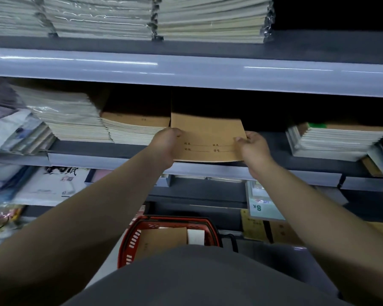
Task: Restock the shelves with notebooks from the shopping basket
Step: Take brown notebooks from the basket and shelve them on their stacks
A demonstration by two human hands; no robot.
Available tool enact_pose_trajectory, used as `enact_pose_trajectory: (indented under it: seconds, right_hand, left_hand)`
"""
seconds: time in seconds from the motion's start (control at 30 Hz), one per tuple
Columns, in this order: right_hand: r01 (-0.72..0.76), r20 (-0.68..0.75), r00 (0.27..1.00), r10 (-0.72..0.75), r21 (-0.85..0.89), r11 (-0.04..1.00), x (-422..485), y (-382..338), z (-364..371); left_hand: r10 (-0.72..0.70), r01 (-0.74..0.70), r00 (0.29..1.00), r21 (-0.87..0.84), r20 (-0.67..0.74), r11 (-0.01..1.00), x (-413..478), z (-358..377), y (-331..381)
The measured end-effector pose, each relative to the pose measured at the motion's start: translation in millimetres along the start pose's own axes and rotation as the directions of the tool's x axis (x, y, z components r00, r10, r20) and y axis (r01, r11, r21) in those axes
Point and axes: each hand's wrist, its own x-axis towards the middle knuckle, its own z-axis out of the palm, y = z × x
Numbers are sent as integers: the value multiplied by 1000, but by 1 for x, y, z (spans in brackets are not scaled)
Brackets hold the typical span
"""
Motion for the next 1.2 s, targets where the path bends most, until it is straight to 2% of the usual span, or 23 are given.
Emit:
enact_pose_trajectory:
  seconds: [0.23, 0.53, 0.6, 0.7, 0.83, 1.07, 1.2]
  right_hand:
    - [-84, -36, 996, 84, 9, 996, 18, 18, 8]
    - [-105, -66, 992, 103, -19, 994, 36, 26, 18]
    - [-73, -79, 995, 69, -56, 996, 37, 27, 19]
    - [18, -100, 994, -39, -207, 978, 40, 28, 17]
    - [217, -51, 961, -272, -470, 856, 38, 31, 17]
    - [356, 191, 933, -304, -597, 719, 37, 38, 11]
    - [368, 216, 929, -299, -613, 699, 35, 43, 9]
  left_hand:
    - [-56, 68, 994, -132, 94, 989, 13, 1, -11]
    - [-150, 159, 973, -36, 178, 987, 24, -7, -25]
    - [-186, 193, 958, -13, 220, 981, 24, -9, -28]
    - [-186, 206, 960, -78, 209, 976, 28, -10, -29]
    - [-160, 180, 976, -140, 145, 974, 33, -6, -24]
    - [-153, 172, 982, -183, 113, 968, 46, -1, -18]
    - [-147, 169, 981, -182, 130, 969, 54, 0, -19]
